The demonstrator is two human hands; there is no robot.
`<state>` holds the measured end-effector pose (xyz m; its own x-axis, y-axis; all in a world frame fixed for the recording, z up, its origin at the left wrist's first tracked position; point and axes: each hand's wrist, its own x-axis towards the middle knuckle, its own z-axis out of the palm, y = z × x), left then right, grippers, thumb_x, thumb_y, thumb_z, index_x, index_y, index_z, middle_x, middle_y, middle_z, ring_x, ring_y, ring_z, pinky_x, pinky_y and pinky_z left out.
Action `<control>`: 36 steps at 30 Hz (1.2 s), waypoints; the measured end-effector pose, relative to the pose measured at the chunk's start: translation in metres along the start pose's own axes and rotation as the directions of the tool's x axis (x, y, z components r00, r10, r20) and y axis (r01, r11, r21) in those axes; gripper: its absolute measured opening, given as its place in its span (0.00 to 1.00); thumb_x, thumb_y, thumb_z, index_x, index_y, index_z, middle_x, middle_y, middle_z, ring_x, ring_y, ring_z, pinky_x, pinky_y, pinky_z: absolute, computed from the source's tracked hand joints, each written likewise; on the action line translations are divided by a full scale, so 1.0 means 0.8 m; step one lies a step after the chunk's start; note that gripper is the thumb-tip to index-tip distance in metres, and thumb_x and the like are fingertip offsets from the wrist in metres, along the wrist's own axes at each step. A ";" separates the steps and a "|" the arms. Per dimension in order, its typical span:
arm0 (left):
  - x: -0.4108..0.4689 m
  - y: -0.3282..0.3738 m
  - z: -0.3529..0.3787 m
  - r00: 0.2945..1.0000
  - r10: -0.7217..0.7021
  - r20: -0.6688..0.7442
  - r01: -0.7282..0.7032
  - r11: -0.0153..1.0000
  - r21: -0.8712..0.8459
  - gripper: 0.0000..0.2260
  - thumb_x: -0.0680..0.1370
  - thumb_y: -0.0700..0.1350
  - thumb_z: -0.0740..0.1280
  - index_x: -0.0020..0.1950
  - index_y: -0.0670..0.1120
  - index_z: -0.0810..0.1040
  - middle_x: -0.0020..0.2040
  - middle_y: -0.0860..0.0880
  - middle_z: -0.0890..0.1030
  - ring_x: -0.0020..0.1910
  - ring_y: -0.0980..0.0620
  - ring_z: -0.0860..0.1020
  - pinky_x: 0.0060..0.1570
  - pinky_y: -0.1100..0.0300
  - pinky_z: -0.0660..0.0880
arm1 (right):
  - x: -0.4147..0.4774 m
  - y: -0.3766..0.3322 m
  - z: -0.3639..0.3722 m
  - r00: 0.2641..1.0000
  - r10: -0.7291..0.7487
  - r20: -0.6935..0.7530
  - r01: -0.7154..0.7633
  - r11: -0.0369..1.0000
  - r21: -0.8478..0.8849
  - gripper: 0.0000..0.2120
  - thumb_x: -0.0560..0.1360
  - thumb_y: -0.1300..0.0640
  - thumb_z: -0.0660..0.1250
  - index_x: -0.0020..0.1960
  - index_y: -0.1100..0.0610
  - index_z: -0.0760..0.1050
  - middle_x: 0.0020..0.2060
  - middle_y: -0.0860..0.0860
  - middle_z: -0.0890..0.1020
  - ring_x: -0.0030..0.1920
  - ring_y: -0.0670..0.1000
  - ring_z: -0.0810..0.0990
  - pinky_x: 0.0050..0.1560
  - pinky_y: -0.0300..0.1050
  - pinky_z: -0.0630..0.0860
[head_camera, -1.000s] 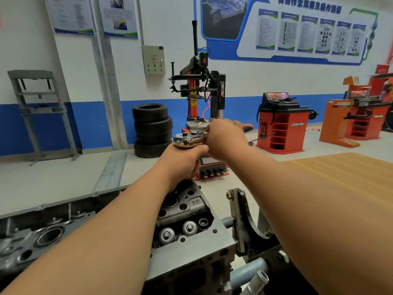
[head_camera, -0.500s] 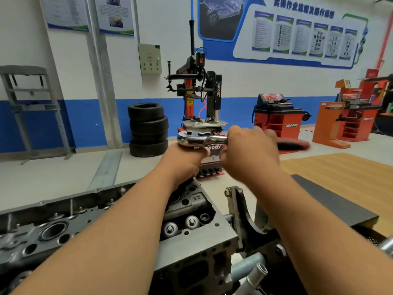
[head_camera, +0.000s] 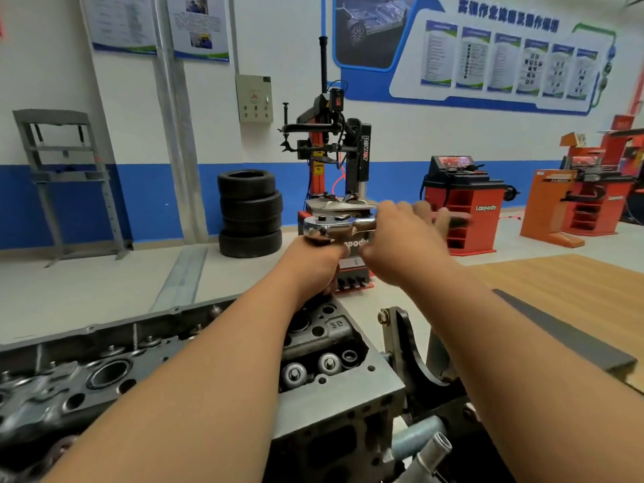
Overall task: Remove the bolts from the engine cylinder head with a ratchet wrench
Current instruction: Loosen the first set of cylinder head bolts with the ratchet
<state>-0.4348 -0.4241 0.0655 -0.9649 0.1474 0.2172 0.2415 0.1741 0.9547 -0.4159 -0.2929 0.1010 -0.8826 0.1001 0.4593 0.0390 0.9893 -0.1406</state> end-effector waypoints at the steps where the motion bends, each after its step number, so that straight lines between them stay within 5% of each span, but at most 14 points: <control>1: -0.001 0.000 0.001 1.000 0.006 -0.005 -0.006 1.000 0.008 0.09 0.77 0.42 0.64 0.36 0.48 0.74 0.20 0.53 0.68 0.20 0.53 0.66 0.30 0.56 0.65 | -0.030 0.008 -0.005 0.999 0.015 -0.037 -0.016 1.000 -0.017 0.18 0.74 0.48 0.63 0.60 0.52 0.65 0.60 0.54 0.69 0.66 0.58 0.60 0.71 0.65 0.47; 5: -0.004 0.002 0.002 0.999 0.043 0.009 -0.043 0.997 0.067 0.10 0.78 0.41 0.62 0.37 0.47 0.70 0.20 0.54 0.68 0.19 0.54 0.65 0.27 0.57 0.64 | -0.141 -0.006 -0.007 0.965 -0.136 -0.226 0.106 0.985 -0.138 0.31 0.70 0.46 0.63 0.67 0.57 0.55 0.56 0.57 0.63 0.59 0.58 0.60 0.66 0.58 0.63; 9: -0.009 0.005 0.001 0.999 0.036 0.033 -0.036 0.999 0.018 0.07 0.79 0.42 0.63 0.40 0.46 0.71 0.21 0.54 0.66 0.23 0.53 0.63 0.27 0.58 0.64 | -0.114 -0.002 -0.005 0.955 -0.115 -0.272 0.087 0.990 -0.111 0.22 0.70 0.50 0.62 0.59 0.56 0.59 0.48 0.53 0.62 0.54 0.56 0.59 0.61 0.55 0.63; 13: -0.011 0.005 -0.003 0.997 0.045 0.065 -0.051 0.993 0.105 0.06 0.77 0.44 0.66 0.40 0.46 0.76 0.25 0.51 0.72 0.27 0.50 0.71 0.39 0.52 0.73 | -0.014 0.027 0.002 0.980 -0.128 -0.155 0.137 0.989 0.053 0.10 0.73 0.50 0.64 0.50 0.52 0.66 0.47 0.51 0.70 0.50 0.54 0.65 0.55 0.51 0.63; 16: -0.005 0.002 -0.007 0.997 0.041 0.059 -0.044 0.998 0.048 0.04 0.75 0.43 0.67 0.44 0.44 0.79 0.29 0.48 0.76 0.30 0.49 0.75 0.38 0.53 0.75 | 0.055 -0.006 0.013 0.978 -0.208 -0.002 0.208 0.978 0.014 0.10 0.74 0.49 0.63 0.38 0.52 0.68 0.39 0.51 0.74 0.47 0.54 0.69 0.44 0.48 0.60; 19: 0.001 -0.002 -0.010 0.998 0.012 0.063 -0.013 1.000 0.008 0.06 0.76 0.44 0.66 0.40 0.46 0.78 0.26 0.48 0.75 0.26 0.50 0.75 0.34 0.55 0.72 | 0.085 -0.035 0.026 0.962 -0.267 0.056 0.261 0.960 0.098 0.12 0.74 0.51 0.63 0.34 0.52 0.67 0.33 0.50 0.71 0.46 0.56 0.71 0.45 0.49 0.63; 22: 0.005 -0.005 -0.007 0.997 0.040 0.066 -0.043 0.998 0.035 0.16 0.75 0.42 0.64 0.27 0.52 0.76 0.22 0.51 0.69 0.21 0.51 0.67 0.31 0.56 0.65 | 0.071 -0.022 0.021 0.978 -0.208 0.000 0.207 0.975 0.075 0.07 0.75 0.54 0.62 0.40 0.53 0.69 0.36 0.50 0.70 0.53 0.56 0.69 0.46 0.50 0.60; 25: 0.004 -0.003 -0.003 0.996 0.058 0.064 -0.058 0.998 -0.007 0.15 0.77 0.38 0.62 0.32 0.51 0.74 0.24 0.51 0.68 0.23 0.52 0.65 0.27 0.58 0.64 | 0.012 0.006 -0.001 0.992 -0.114 -0.062 0.114 0.993 0.004 0.06 0.74 0.53 0.62 0.47 0.52 0.65 0.50 0.52 0.75 0.61 0.57 0.66 0.58 0.57 0.60; 27: 0.000 -0.001 0.000 0.997 0.050 0.055 -0.051 0.999 0.008 0.10 0.77 0.38 0.61 0.36 0.46 0.72 0.25 0.50 0.67 0.23 0.52 0.64 0.27 0.58 0.63 | -0.049 0.019 -0.008 0.981 -0.122 -0.151 0.113 0.991 -0.068 0.15 0.73 0.51 0.63 0.57 0.52 0.64 0.56 0.54 0.71 0.61 0.57 0.63 0.62 0.57 0.54; 30: -0.005 0.003 0.003 0.999 0.037 0.028 -0.039 0.996 0.085 0.11 0.76 0.35 0.58 0.35 0.46 0.67 0.24 0.49 0.65 0.22 0.52 0.63 0.25 0.58 0.62 | -0.137 0.013 -0.013 0.931 -0.274 -0.242 0.212 0.944 -0.252 0.36 0.72 0.49 0.62 0.72 0.60 0.49 0.58 0.59 0.60 0.58 0.60 0.55 0.60 0.55 0.46; 33: -0.007 0.006 0.003 0.999 0.052 -0.007 -0.050 0.986 0.160 0.11 0.76 0.35 0.59 0.35 0.45 0.68 0.24 0.49 0.67 0.20 0.54 0.64 0.21 0.61 0.64 | -0.154 -0.004 -0.010 0.925 -0.310 -0.218 0.232 0.918 -0.321 0.39 0.72 0.47 0.61 0.74 0.62 0.45 0.60 0.61 0.59 0.58 0.63 0.53 0.59 0.58 0.45; 36: -0.004 0.002 -0.001 1.000 0.023 0.008 -0.024 0.995 0.097 0.10 0.76 0.38 0.61 0.34 0.45 0.69 0.25 0.48 0.67 0.22 0.51 0.65 0.27 0.57 0.65 | -0.097 0.004 -0.010 0.955 -0.216 -0.203 0.168 0.959 -0.227 0.29 0.72 0.50 0.61 0.69 0.58 0.57 0.57 0.58 0.66 0.57 0.60 0.60 0.56 0.56 0.52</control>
<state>-0.4317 -0.4249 0.0661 -0.9583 0.1587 0.2375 0.2730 0.2646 0.9249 -0.3432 -0.2964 0.0721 -0.7564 -0.0963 0.6470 -0.0047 0.9899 0.1418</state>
